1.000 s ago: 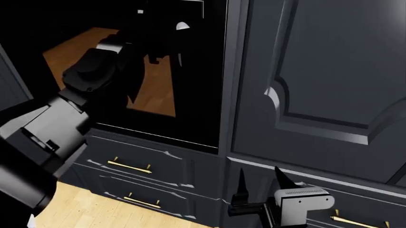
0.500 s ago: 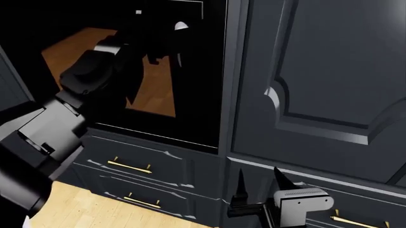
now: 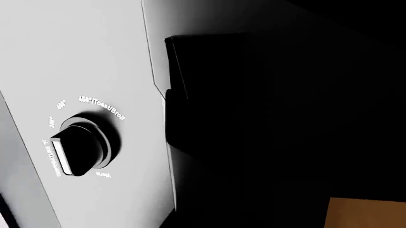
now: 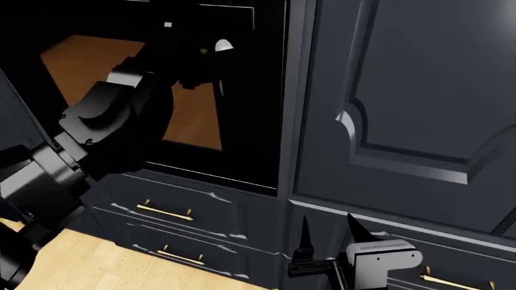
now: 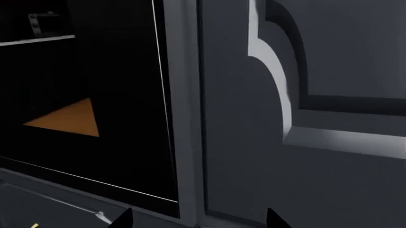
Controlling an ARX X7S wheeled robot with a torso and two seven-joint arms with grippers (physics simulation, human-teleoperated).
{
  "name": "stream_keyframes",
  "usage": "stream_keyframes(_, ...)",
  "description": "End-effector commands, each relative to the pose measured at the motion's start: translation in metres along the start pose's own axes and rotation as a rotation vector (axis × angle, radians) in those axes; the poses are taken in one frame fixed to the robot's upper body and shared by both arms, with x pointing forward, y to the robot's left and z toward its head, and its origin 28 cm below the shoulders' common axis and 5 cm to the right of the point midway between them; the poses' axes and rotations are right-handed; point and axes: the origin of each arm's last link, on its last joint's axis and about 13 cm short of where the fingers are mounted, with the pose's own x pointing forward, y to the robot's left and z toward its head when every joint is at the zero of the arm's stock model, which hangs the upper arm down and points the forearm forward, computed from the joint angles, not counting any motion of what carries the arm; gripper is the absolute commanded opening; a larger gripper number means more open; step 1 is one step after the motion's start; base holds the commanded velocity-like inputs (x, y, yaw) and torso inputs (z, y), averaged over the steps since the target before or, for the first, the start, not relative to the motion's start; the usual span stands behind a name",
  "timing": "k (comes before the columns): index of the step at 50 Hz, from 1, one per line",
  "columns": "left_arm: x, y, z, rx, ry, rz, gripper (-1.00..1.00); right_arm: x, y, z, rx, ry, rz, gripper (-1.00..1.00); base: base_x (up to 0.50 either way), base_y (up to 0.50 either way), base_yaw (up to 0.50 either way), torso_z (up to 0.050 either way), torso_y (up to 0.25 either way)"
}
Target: Open the oven door
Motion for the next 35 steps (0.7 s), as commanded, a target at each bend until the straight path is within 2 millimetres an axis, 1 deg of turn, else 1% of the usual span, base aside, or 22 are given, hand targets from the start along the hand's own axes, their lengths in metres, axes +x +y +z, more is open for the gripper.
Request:
stream_keyframes(1,-0.016,0.0,-0.006,0.045,0.0,0.037,-1.0,0.0,0.0,0.0,-0.002,0.0,-0.001,1.0,0.0,0.0,0.0,0.0,0.0)
stream_keyframes(9,-0.025,0.002,-0.008,0.055,-0.005,0.057,-1.0,-0.001,0.0,0.0,-0.005,0.001,0.0,1.0,0.0,0.0,0.0,0.0,0.0)
stream_keyframes(21,-0.035,-0.001,-0.01,0.056,-0.005,0.07,-1.0,-0.001,0.0,-0.001,-0.007,0.002,-0.002,1.0,0.0,0.0,0.0,0.0,0.0)
stream_keyframes(35,-0.049,-0.001,-0.012,0.027,0.01,0.103,-1.0,-0.001,0.001,-0.002,-0.009,0.005,-0.002,1.0,0.0,0.0,0.0,0.0,0.0)
